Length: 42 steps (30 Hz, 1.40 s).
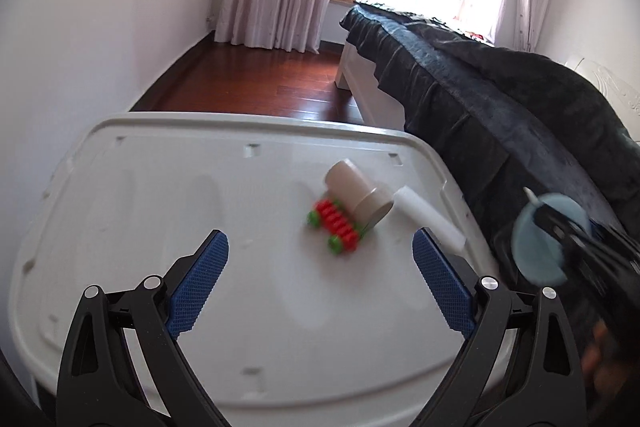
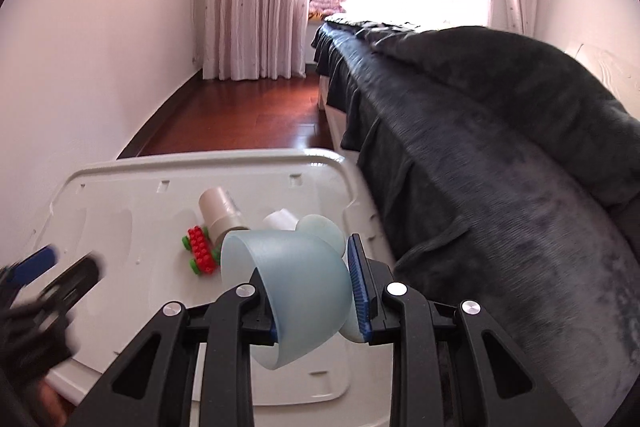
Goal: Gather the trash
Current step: 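Grasp the beige cup with the left tool while the right tool holds the blue cup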
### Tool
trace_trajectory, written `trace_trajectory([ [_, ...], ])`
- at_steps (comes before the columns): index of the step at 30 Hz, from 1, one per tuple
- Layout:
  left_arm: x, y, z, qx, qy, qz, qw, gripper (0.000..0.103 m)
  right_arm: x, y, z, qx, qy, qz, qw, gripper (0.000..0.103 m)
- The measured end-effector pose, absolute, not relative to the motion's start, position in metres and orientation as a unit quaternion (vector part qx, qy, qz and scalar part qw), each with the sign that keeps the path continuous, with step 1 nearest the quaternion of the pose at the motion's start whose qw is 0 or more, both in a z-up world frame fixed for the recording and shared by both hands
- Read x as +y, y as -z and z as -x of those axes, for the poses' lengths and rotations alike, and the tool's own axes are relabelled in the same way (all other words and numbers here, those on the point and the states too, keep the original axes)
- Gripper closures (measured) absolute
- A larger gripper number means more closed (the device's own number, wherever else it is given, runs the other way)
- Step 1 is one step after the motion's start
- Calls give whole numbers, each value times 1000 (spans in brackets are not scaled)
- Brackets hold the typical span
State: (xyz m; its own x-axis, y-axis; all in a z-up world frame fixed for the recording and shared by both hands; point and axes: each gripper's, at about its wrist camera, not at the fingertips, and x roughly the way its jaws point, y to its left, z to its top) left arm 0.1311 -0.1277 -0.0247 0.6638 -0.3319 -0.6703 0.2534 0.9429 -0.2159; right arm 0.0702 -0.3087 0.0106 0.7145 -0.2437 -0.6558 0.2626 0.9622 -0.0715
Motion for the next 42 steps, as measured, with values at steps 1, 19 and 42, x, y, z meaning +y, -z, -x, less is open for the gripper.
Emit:
trace_trajectory([
  [1,-141,28,-145,384,156,55,908,12,-315,-12,-68,348,139,-16,927,76],
  [19,-225,97,-265,455,81,31,886,13,-325,-9,-61,336,124,-23,933,76],
  [42,-151,9,-188,353,149,12,924,54,-292,-25,-48,317,97,-15,943,76],
])
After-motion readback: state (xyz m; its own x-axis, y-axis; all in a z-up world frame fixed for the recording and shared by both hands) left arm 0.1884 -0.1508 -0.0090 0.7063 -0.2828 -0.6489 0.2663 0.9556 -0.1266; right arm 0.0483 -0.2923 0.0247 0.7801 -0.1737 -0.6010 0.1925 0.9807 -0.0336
